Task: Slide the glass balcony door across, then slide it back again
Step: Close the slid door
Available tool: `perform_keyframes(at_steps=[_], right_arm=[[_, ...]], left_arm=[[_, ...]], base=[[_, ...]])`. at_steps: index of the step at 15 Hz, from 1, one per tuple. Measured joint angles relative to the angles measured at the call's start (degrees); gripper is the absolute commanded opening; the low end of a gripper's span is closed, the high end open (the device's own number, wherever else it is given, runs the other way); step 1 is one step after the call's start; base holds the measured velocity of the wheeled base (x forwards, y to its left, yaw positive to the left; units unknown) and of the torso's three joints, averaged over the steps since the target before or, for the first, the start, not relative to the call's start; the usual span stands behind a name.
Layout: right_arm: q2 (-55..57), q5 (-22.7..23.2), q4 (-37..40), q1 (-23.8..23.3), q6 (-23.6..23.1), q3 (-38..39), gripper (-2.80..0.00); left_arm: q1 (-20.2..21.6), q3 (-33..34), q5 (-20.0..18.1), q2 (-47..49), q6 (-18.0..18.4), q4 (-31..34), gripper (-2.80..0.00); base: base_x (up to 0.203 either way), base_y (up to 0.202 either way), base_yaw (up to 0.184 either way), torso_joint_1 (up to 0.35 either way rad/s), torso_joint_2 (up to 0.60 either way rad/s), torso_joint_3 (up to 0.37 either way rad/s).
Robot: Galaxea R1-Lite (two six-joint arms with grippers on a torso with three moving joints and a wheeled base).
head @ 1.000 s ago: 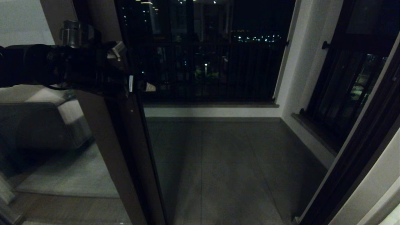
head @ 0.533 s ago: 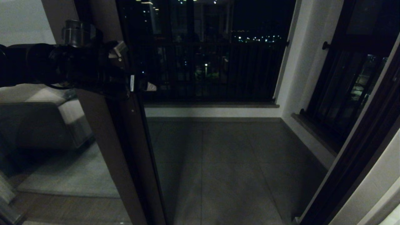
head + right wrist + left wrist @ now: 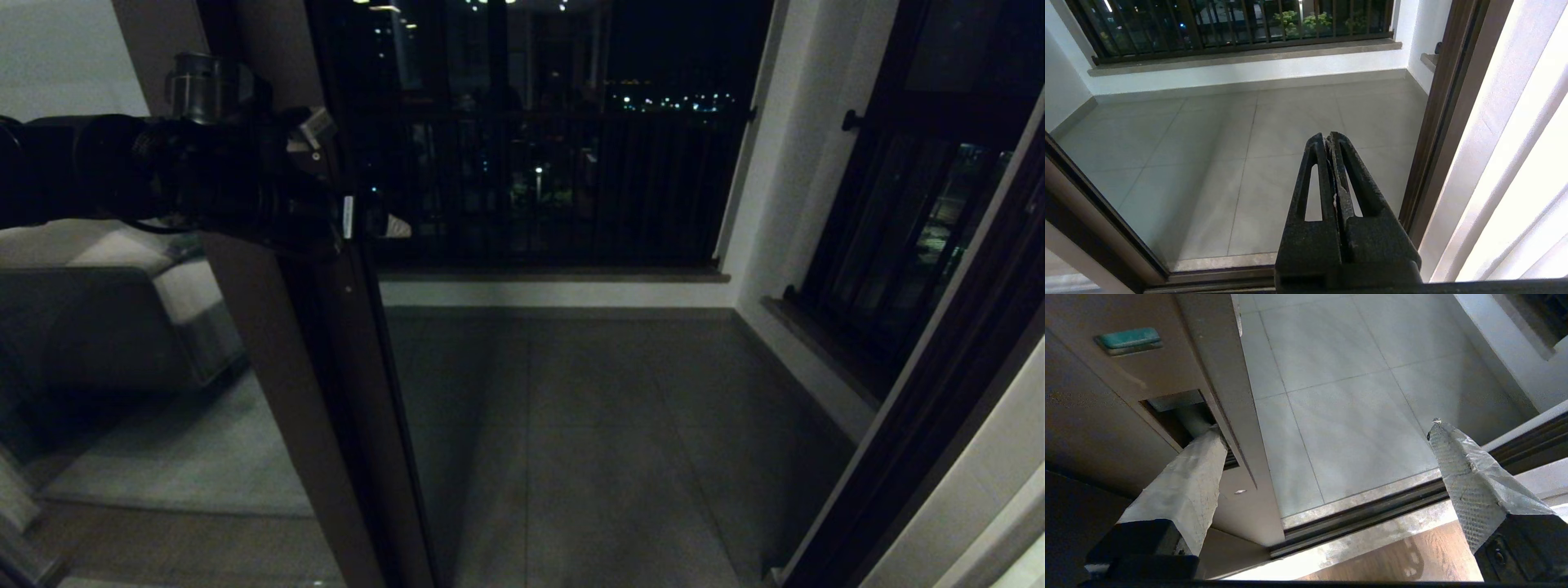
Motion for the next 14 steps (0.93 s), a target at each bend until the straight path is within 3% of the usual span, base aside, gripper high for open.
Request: perform_keyframes(at_steps=[14], right_arm=[[0.0, -0.02, 0.0, 0.0, 0.0, 0.0, -2.8]], left_arm=[[-2.56, -1.19, 0.15, 0.07, 0.01, -0.17, 0.0]], base=[[0.0, 0.0, 0.0, 0.0, 0.0, 0.0]])
